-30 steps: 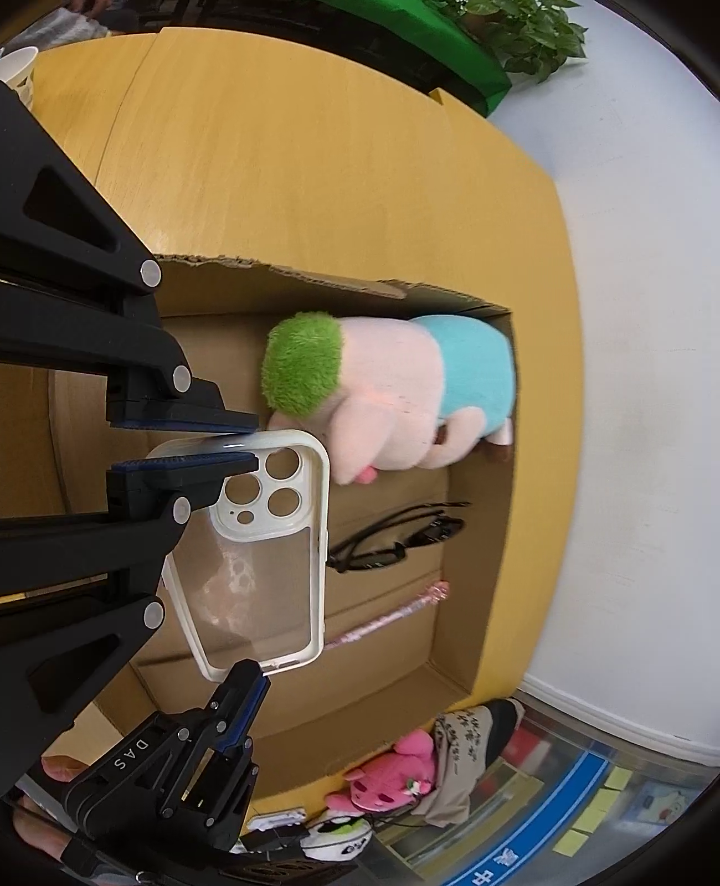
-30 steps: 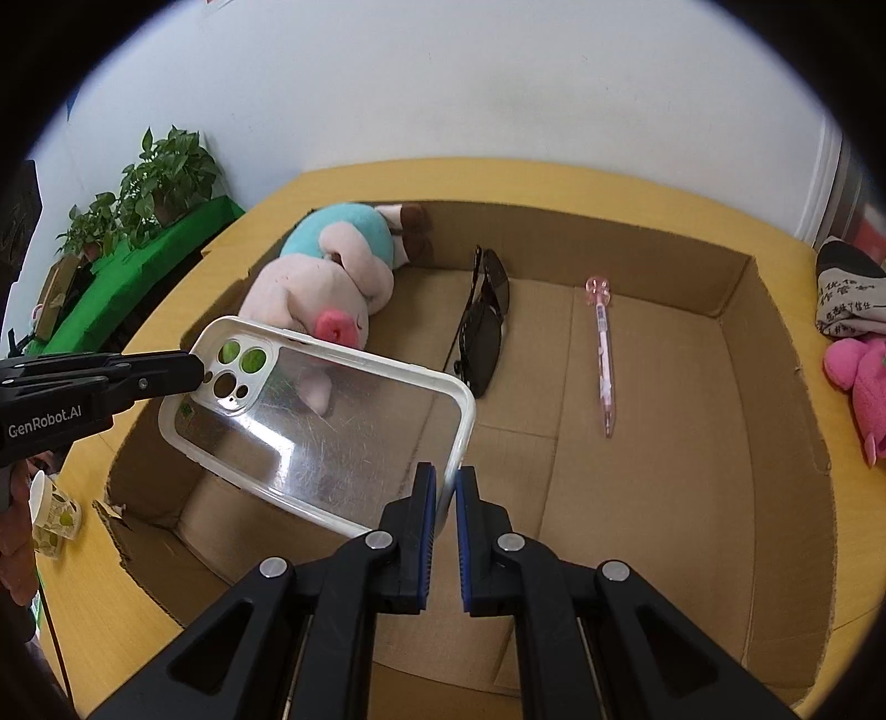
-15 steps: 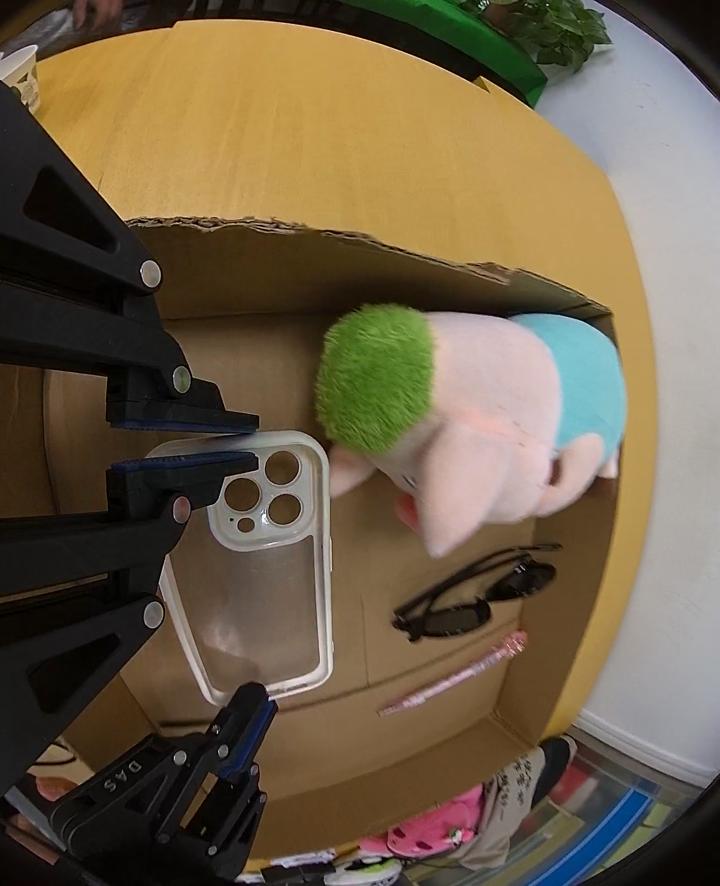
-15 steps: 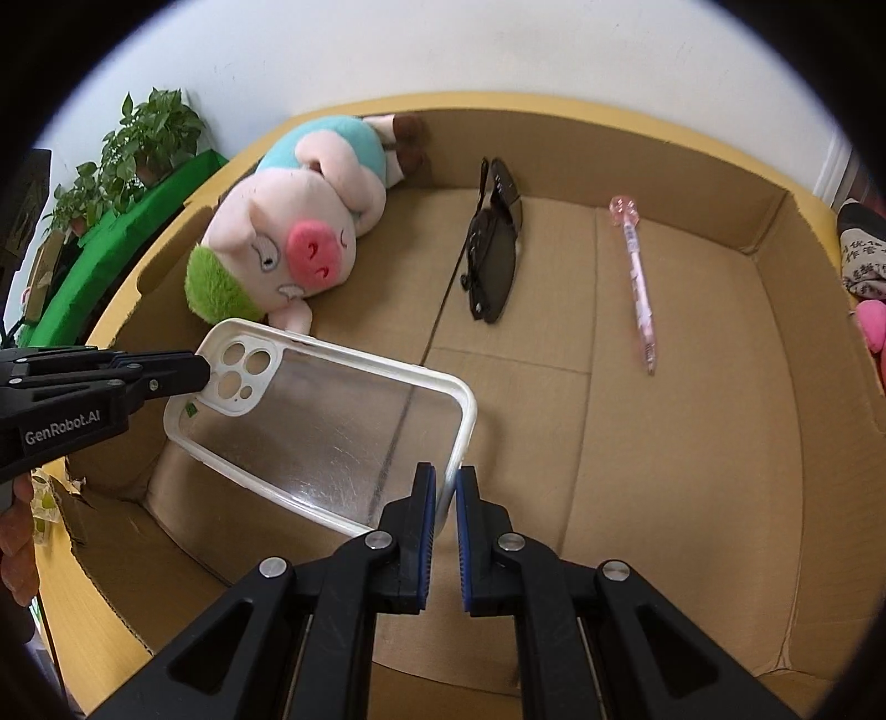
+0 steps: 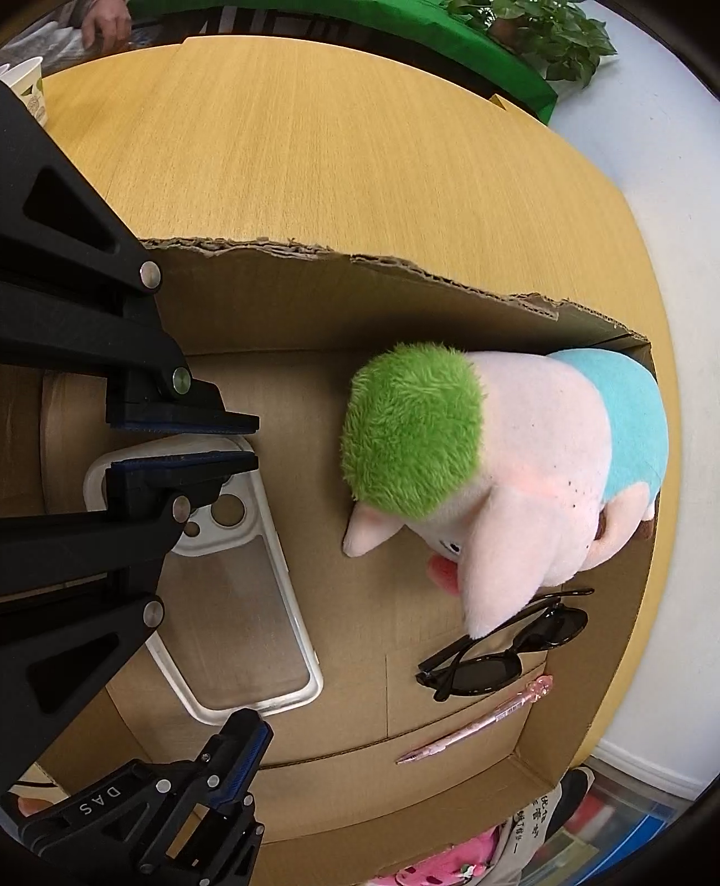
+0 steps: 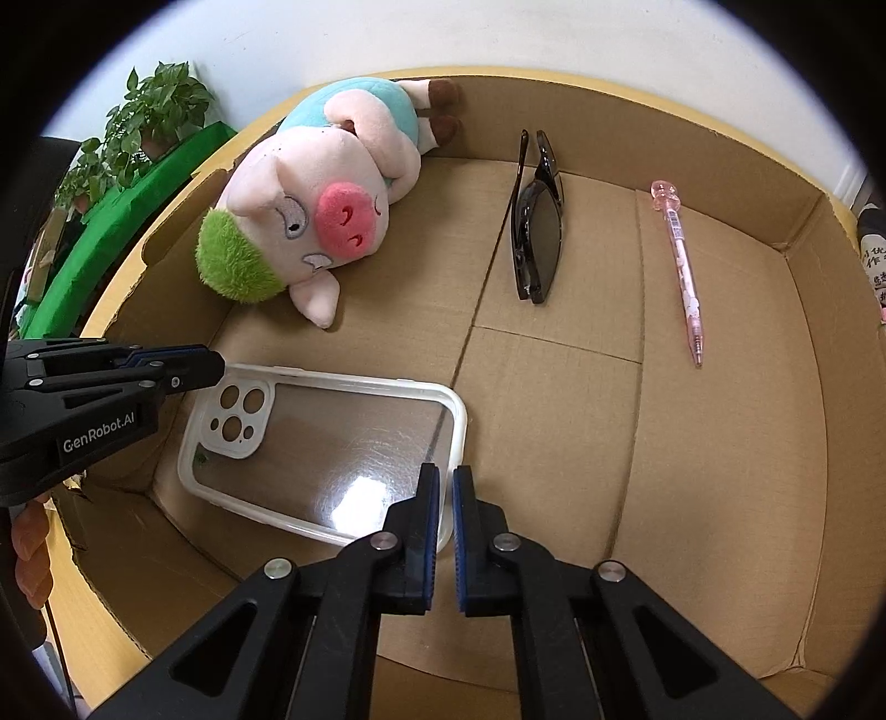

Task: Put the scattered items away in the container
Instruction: 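Lower the phone case onto the box floor and open both grippers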

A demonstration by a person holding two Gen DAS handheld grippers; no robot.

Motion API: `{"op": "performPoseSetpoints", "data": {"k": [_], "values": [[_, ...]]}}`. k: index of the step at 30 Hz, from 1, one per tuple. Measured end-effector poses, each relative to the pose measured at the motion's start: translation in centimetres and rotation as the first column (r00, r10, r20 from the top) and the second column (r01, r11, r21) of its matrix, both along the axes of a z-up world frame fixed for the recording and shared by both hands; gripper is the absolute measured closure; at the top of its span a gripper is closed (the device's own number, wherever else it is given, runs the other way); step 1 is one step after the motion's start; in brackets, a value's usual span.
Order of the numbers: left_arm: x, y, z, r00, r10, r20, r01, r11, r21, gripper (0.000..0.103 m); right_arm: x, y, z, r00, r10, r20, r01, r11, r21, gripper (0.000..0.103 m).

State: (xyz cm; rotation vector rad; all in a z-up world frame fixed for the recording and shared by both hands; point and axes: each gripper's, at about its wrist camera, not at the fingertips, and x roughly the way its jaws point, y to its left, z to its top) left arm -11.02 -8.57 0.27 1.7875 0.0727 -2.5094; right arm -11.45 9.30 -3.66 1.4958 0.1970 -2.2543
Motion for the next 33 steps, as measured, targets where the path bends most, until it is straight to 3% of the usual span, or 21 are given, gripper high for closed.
{"op": "performPoseSetpoints", "data": {"k": [7, 9, 11, 14, 16, 18, 21, 22, 23, 33], "values": [[1.0, -0.6, 0.9, 1.0, 0.005, -0.028, -0.005, 1.0, 0.028, 0.095, 0.1, 0.6, -0.1, 1.0, -0.027, 0.01, 0.027, 0.999, -0.024, 0.099], [1.5, -0.6, 1.1, 1.0, 0.0, -0.027, 0.0, 1.0, 0.026, 0.087, 0.2, 0.8, -0.2, 0.999, -0.037, 0.013, 0.037, 0.999, -0.026, 0.099], [1.9, -0.5, 1.1, 1.0, -0.011, -0.026, 0.012, 0.999, 0.037, 0.07, 0.3, 0.9, -0.3, 0.999, -0.045, 0.013, 0.046, 0.999, -0.028, 0.099], [2.5, 0.2, 0.9, 0.999, -0.034, -0.001, 0.034, 0.998, 0.055, 0.057, 0.4, 1.0, -0.3, 0.998, -0.058, 0.013, 0.058, 0.998, -0.032, 0.099], [2.3, 0.5, 0.3, 0.998, -0.053, 0.021, 0.052, 0.997, 0.049, 0.054, 0.6, 1.1, -0.3, 0.998, -0.066, 0.015, 0.067, 0.997, -0.038, 0.099], [2.7, 0.7, -0.4, 0.998, -0.048, 0.049, 0.048, 0.999, 0.009, 0.058, 0.8, 1.3, -0.3, 0.997, -0.07, 0.018, 0.07, 0.997, -0.044, 0.099], [3.0, -0.1, -0.6, 0.999, -0.022, 0.05, 0.021, 1.0, 0.01, 0.079, 0.9, 1.5, -0.3, 0.997, -0.077, 0.02, 0.078, 0.996, -0.045, 0.098], [3.1, -0.4, -0.5, 0.999, -0.014, 0.049, 0.013, 1.0, 0.006, 0.092, 0.9, 1.7, -0.3, 0.996, -0.083, 0.021, 0.084, 0.995, -0.046, 0.098], [3.1, -0.8, -0.4, 0.999, -0.005, 0.048, 0.005, 1.0, 0.01, 0.094, 0.9, 1.9, -0.3, 0.996, -0.087, 0.023, 0.088, 0.995, -0.048, 0.098], [2.9, -3.3, 0.0, 0.999, 0.017, 0.04, -0.018, 1.0, 0.025, 0.098, 1.0, 1.4, -0.2, 0.997, -0.069, 0.027, 0.07, 0.996, -0.05, 0.098]]}}
